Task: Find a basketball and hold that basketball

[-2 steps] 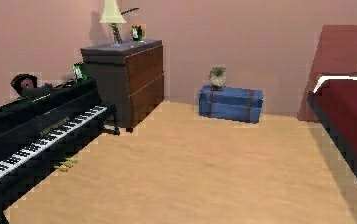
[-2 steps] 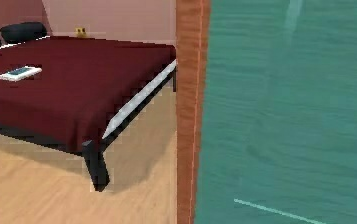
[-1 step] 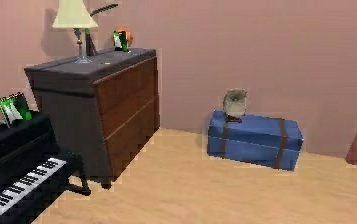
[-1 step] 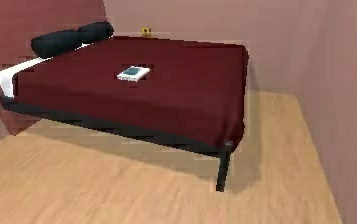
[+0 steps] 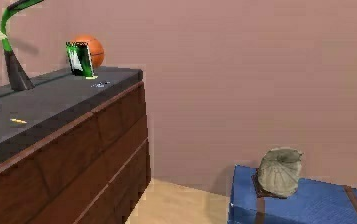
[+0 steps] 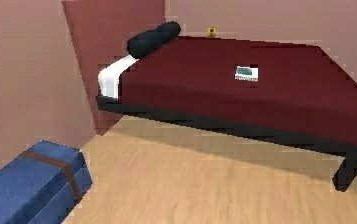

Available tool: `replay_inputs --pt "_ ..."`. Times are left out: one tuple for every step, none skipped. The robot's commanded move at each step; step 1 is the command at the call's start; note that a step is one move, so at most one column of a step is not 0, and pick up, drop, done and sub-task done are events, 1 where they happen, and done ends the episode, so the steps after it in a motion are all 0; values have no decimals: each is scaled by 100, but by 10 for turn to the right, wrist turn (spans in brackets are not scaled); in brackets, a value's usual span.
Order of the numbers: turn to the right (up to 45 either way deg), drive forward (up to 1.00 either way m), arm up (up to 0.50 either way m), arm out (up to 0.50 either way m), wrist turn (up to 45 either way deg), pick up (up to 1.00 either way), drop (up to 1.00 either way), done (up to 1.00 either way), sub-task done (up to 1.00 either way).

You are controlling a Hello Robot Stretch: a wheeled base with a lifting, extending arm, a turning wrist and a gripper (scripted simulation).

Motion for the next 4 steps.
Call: replay_inputs --pt "0 80 0 0 0 0 0 0 0" --pt "-450 0 0 0 0 0 0 0 0" --pt "-450 0 0 0 0 0 0 0 0" --pt "-360 0 0 0 0 0 0 0 0"
